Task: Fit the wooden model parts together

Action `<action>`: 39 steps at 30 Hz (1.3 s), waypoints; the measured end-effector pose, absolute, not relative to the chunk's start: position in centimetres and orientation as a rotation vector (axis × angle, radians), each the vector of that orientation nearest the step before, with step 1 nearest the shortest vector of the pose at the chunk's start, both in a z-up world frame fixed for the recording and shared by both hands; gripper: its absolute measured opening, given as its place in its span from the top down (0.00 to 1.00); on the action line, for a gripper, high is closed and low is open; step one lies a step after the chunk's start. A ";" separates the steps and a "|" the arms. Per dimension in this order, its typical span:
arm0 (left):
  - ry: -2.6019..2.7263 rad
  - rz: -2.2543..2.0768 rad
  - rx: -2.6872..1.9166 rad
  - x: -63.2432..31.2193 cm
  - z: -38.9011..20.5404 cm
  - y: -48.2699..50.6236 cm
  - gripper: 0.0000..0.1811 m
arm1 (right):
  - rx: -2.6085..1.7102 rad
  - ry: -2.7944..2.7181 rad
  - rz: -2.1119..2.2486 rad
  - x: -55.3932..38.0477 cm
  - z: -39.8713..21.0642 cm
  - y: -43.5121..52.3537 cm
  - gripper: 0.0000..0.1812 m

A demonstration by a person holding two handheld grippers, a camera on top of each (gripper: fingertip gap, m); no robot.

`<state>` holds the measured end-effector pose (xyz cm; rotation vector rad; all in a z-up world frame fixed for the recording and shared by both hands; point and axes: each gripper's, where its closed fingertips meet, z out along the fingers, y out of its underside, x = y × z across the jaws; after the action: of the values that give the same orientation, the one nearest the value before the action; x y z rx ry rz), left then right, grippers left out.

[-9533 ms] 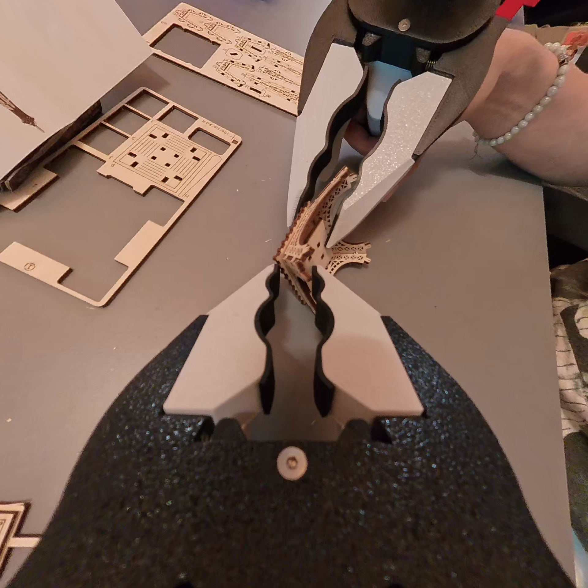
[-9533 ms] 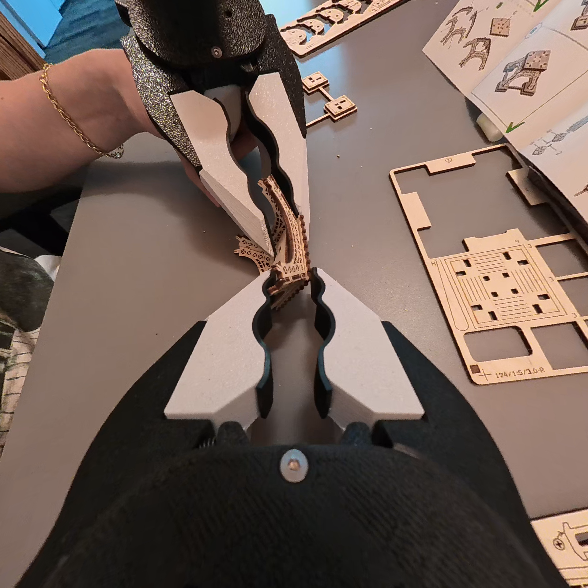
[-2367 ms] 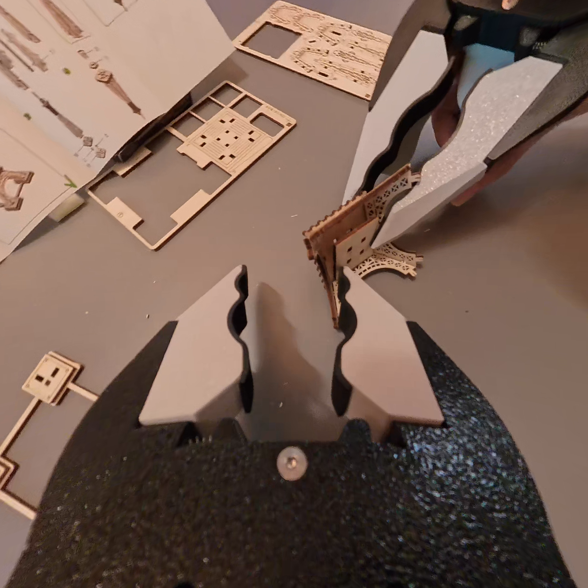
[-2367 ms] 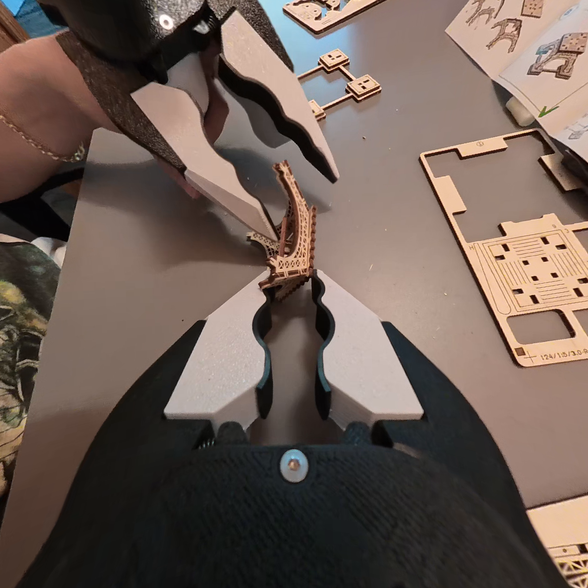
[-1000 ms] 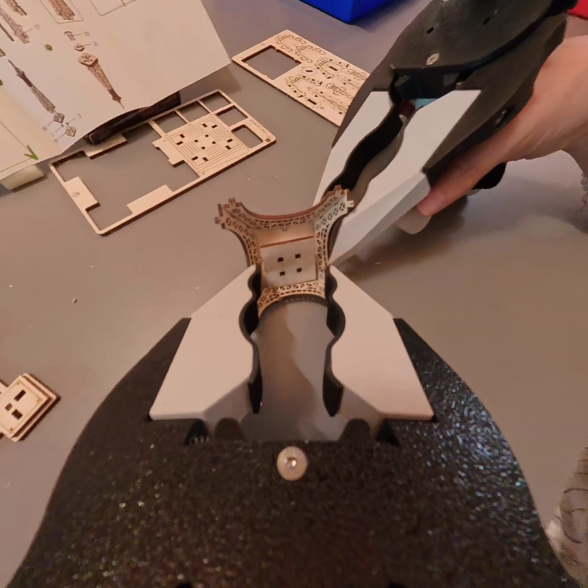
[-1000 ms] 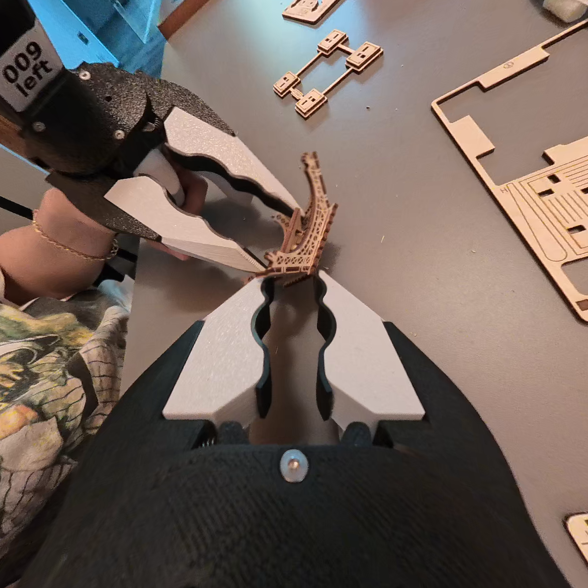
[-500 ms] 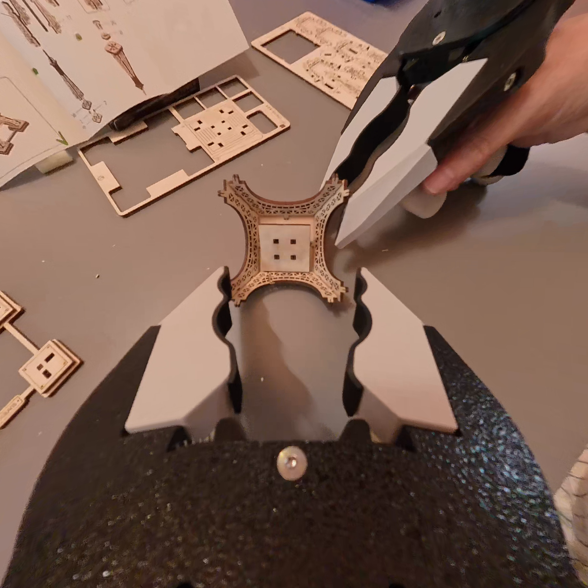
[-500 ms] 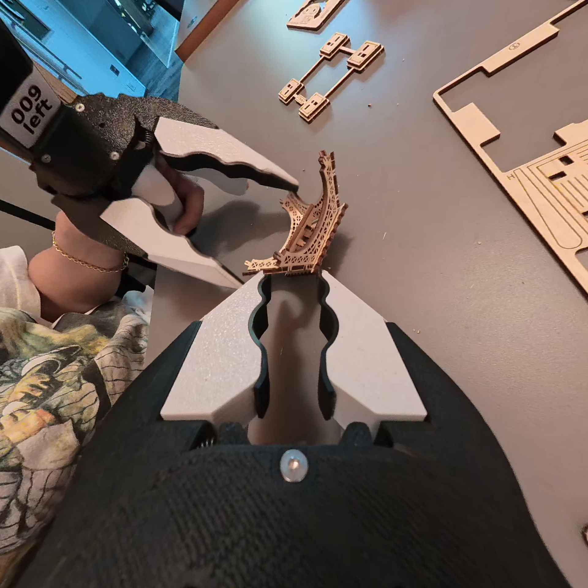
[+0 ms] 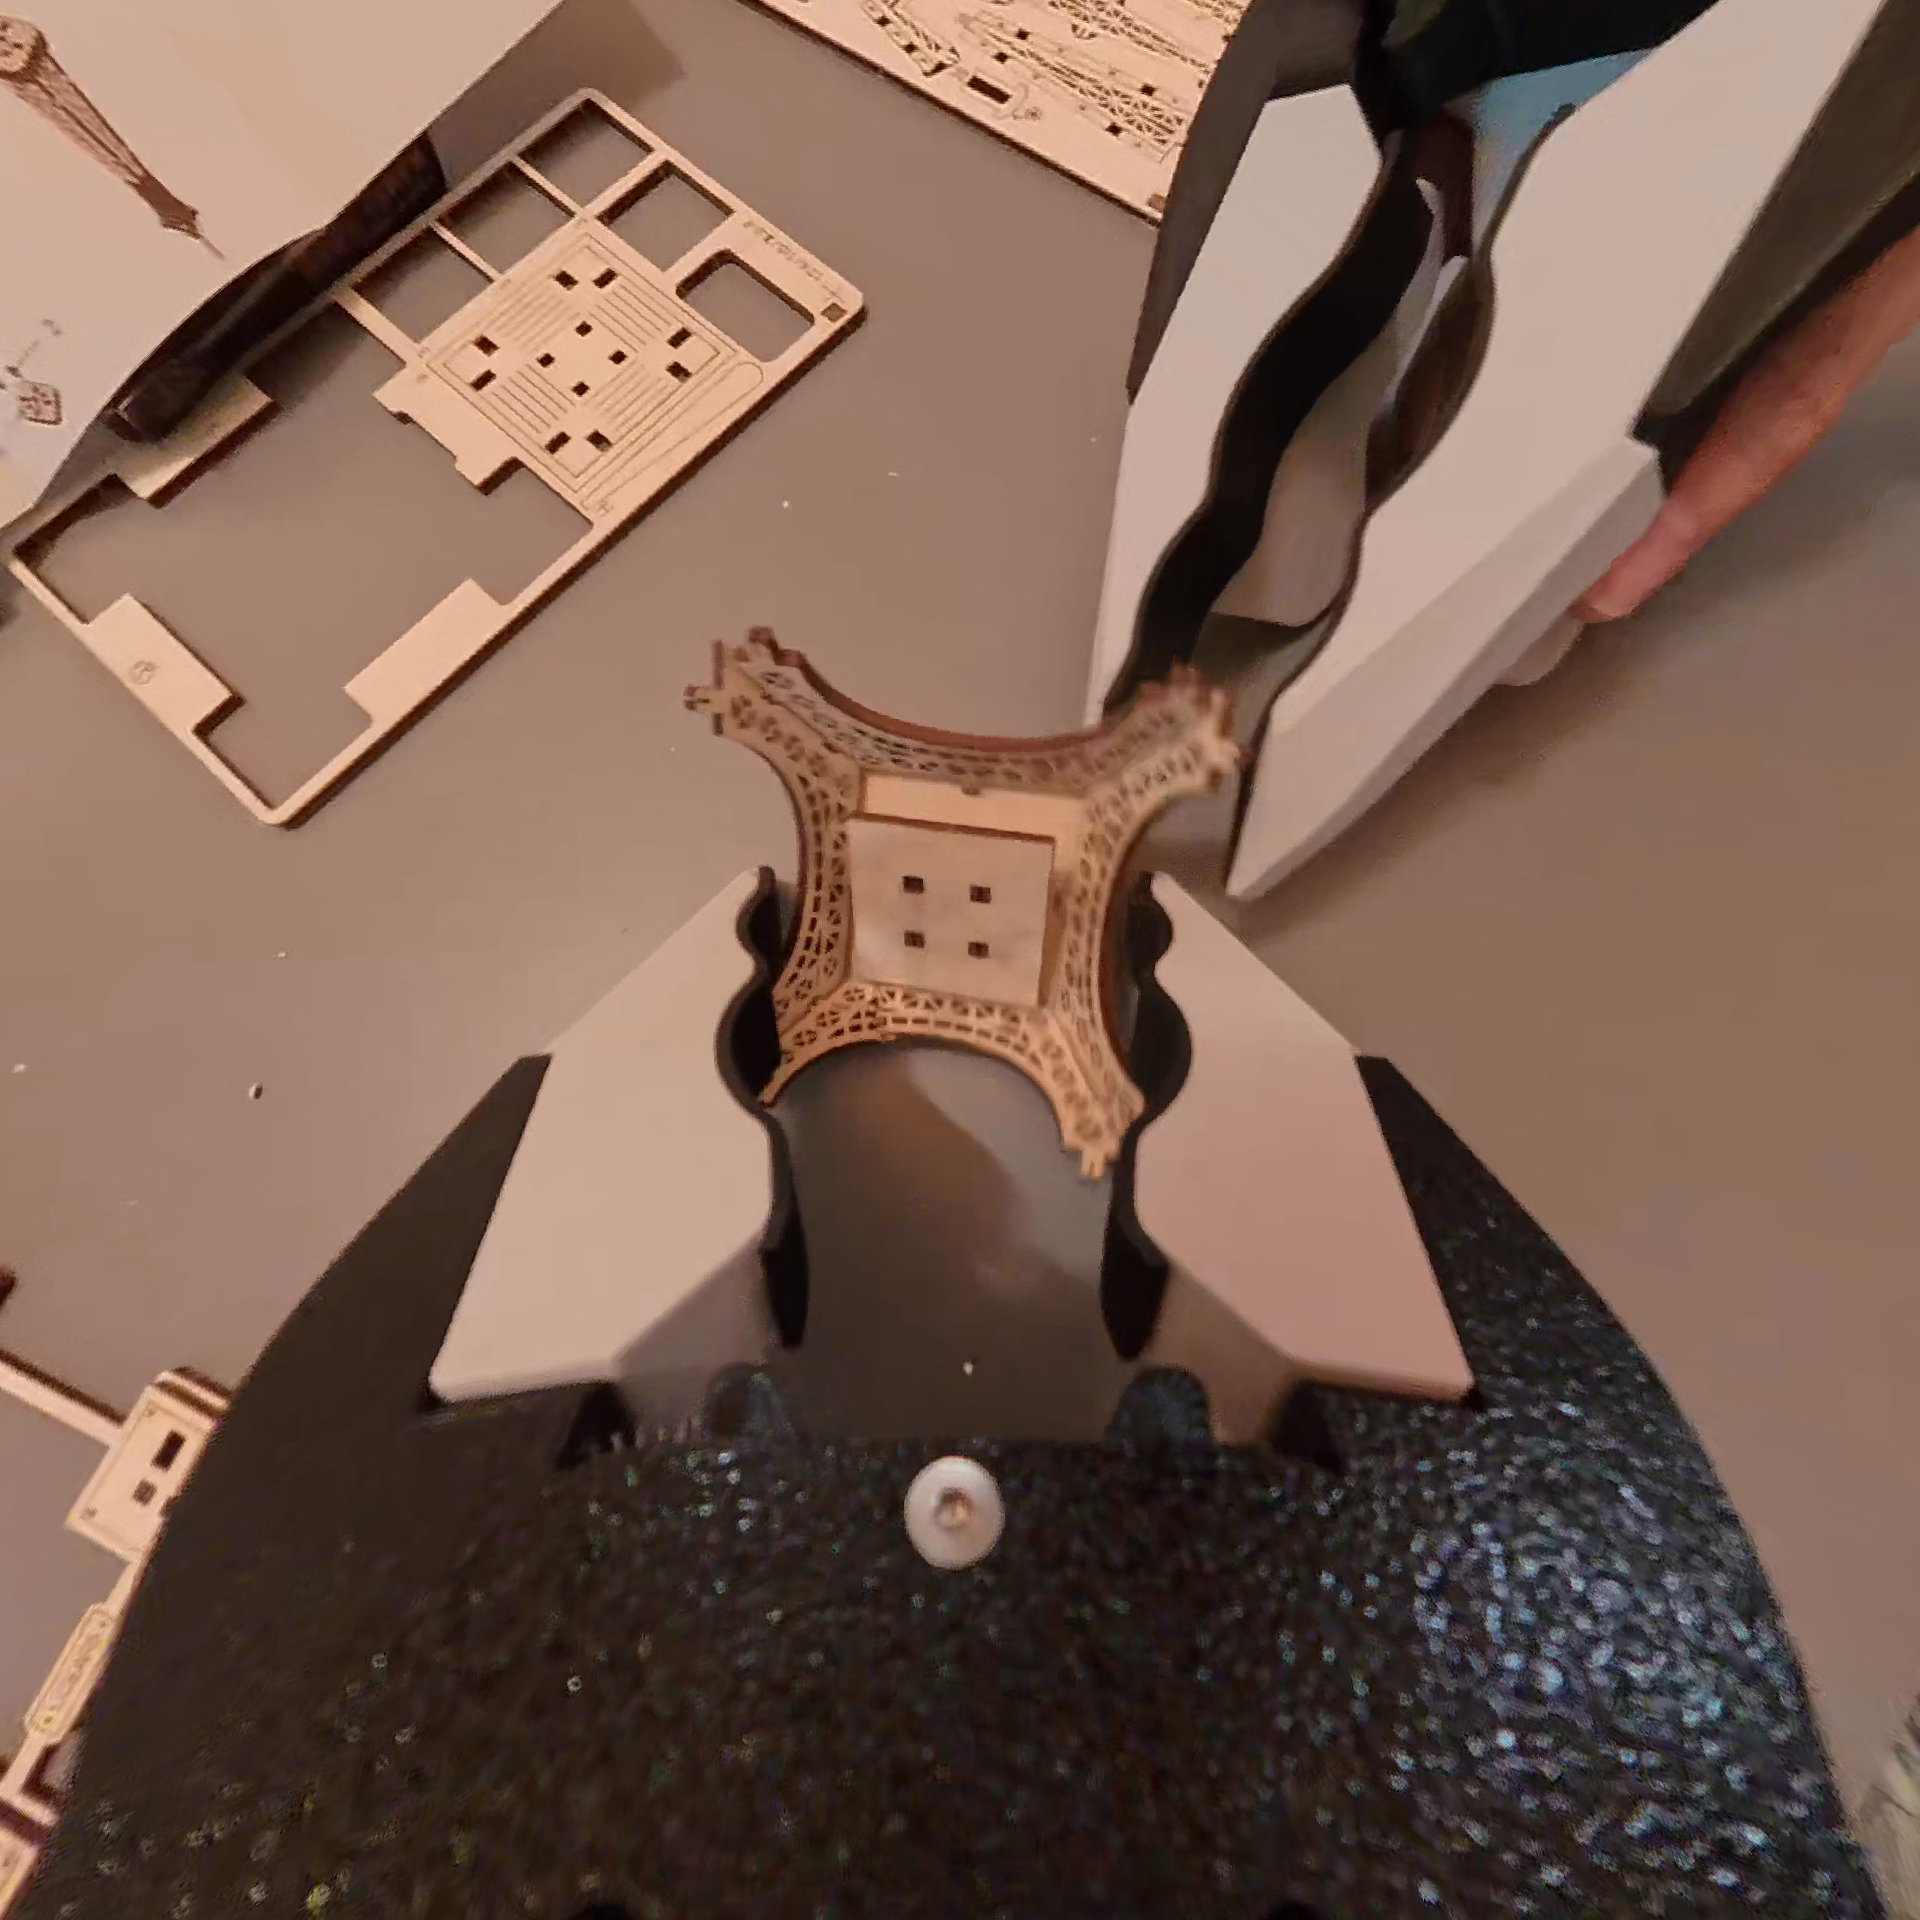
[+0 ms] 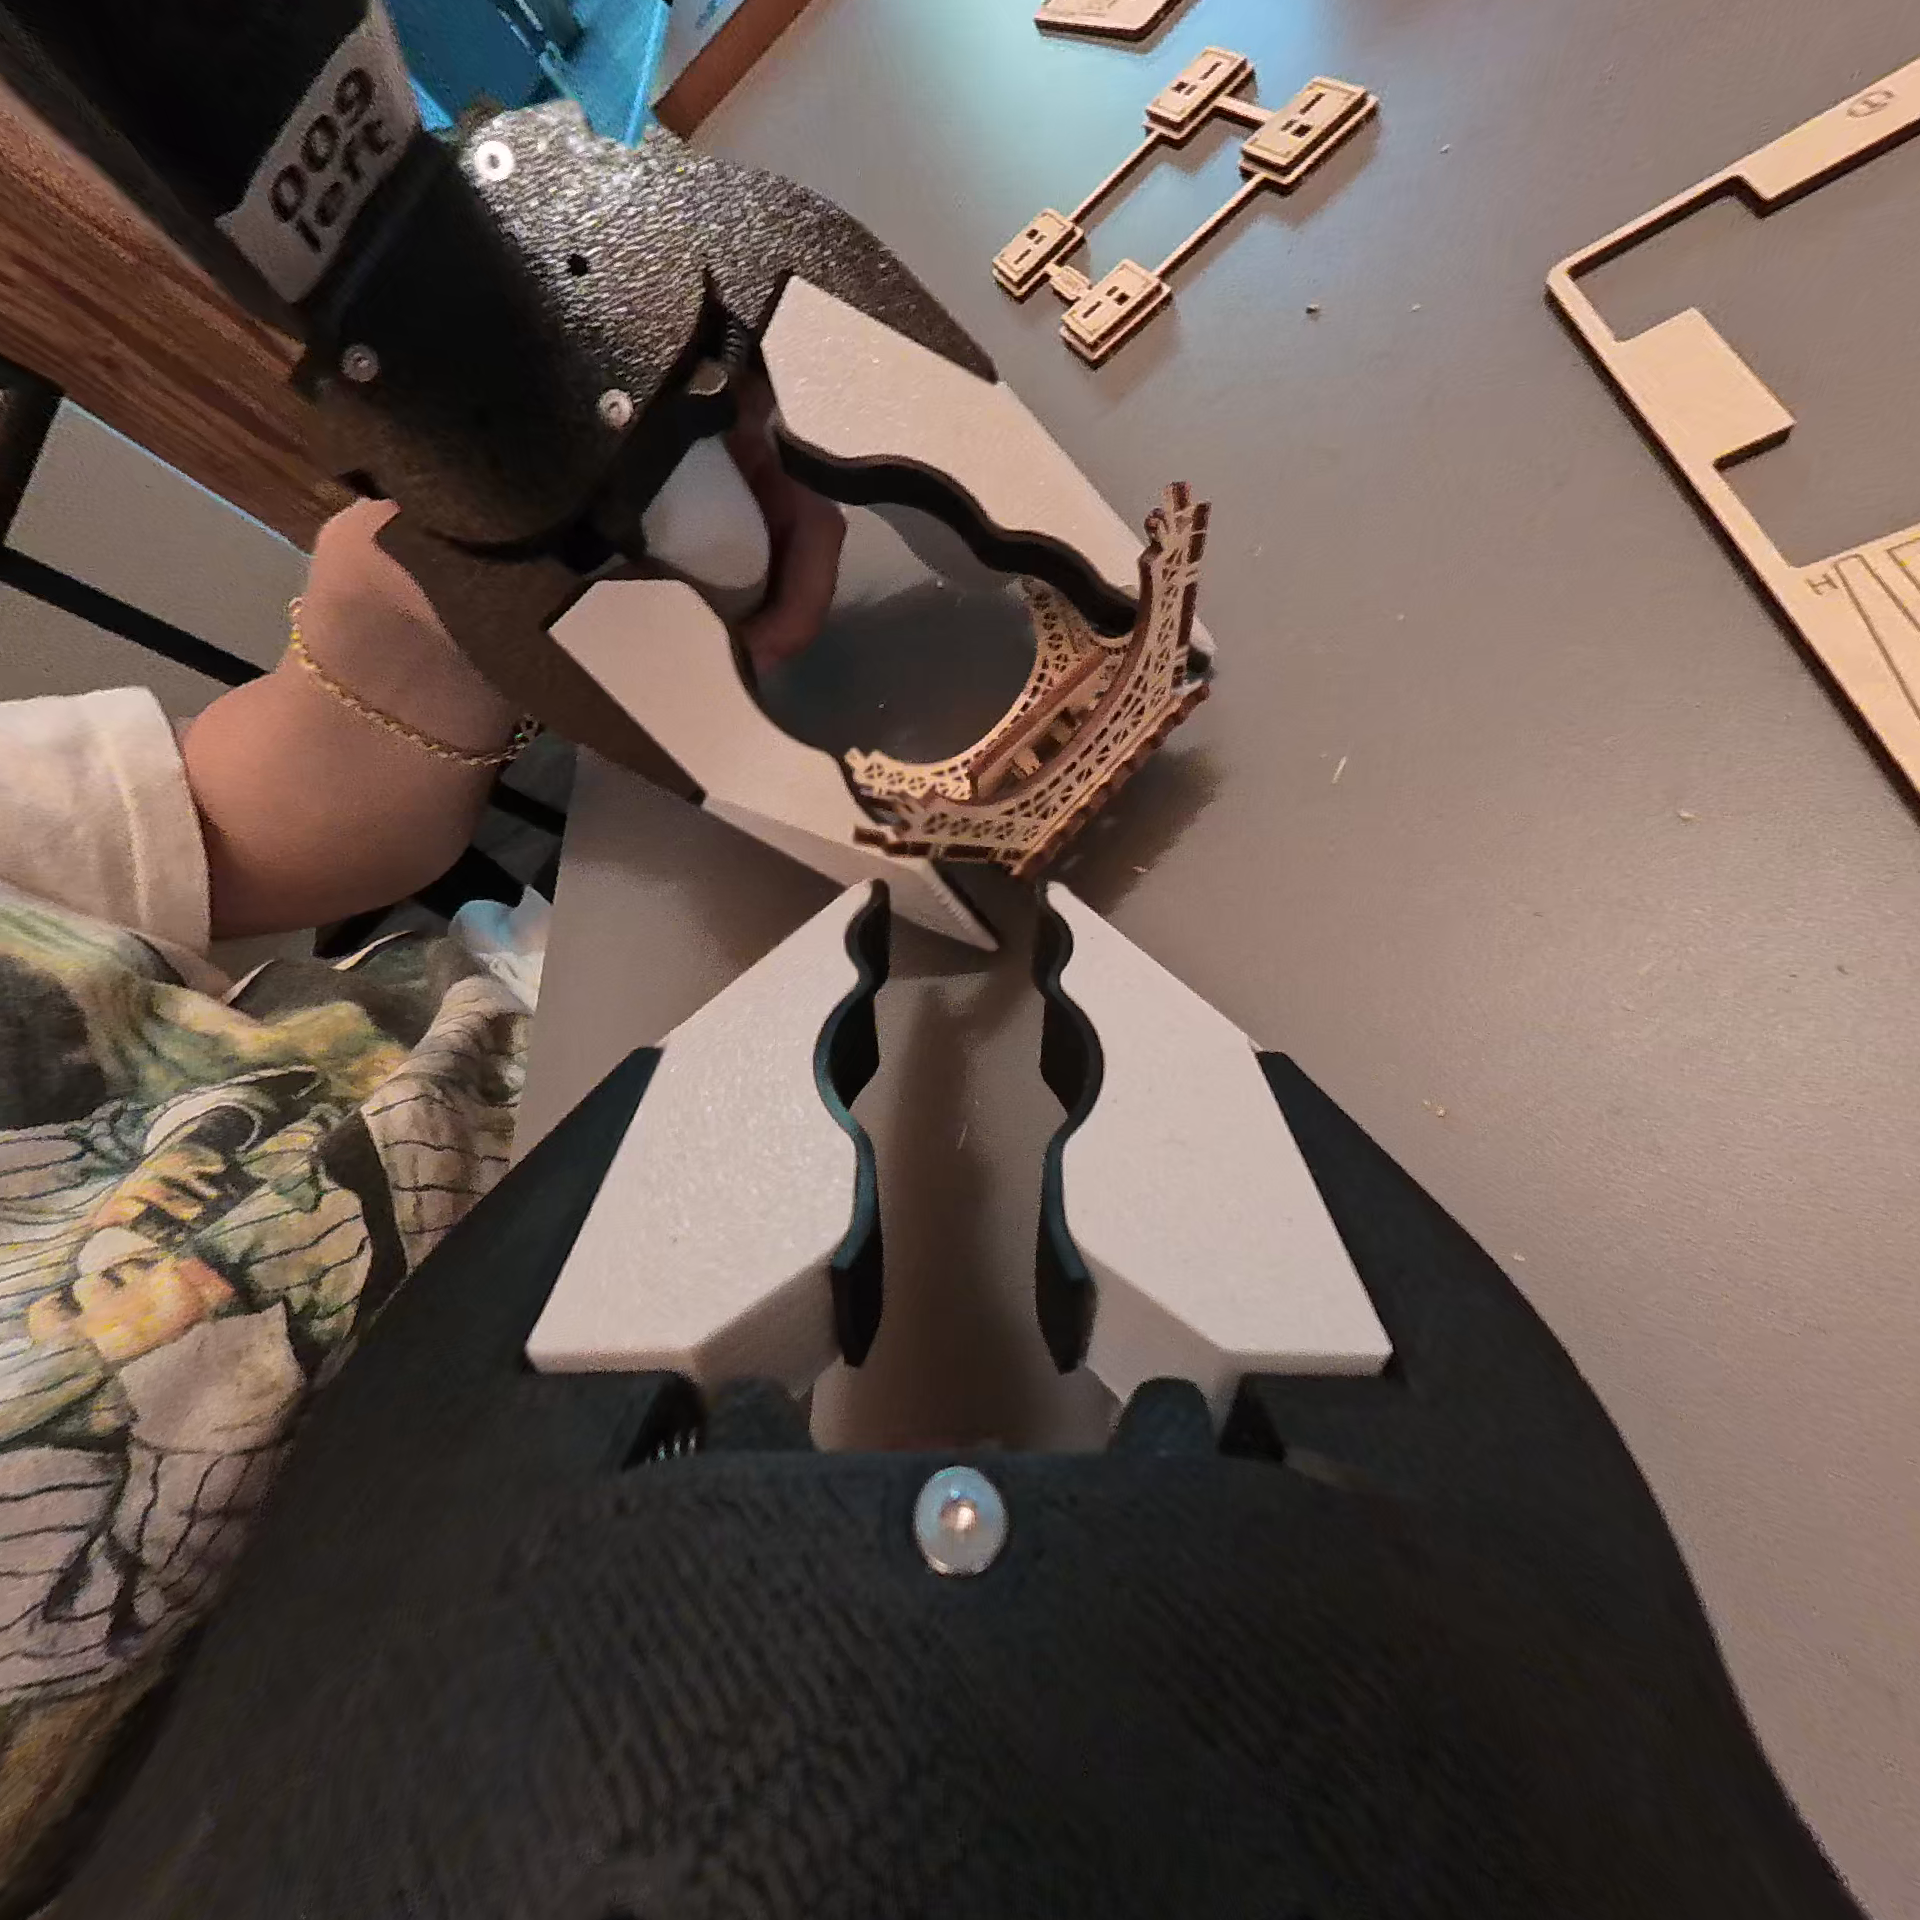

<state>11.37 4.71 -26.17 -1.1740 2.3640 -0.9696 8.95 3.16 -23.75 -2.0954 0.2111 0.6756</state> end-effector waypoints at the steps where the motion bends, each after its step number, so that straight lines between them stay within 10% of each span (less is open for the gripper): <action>1: 2.365 -0.985 -1.162 11.4 -26.1 4.7 0.65 | -2.093 0.202 0.682 8.8 -23.7 3.1 0.86; 16: 2.295 -1.588 -1.098 10.1 -16.7 4.3 0.65 | -1.541 0.043 0.626 9.8 -15.3 4.1 0.70; 39: 2.735 -0.960 -0.805 10.9 -11.2 1.7 0.65 | -0.855 0.114 0.488 10.5 -8.2 1.9 0.70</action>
<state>10.94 1.69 -11.22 -0.8050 2.7351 -0.9595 10.51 1.94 -8.15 -0.8549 0.1137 0.4881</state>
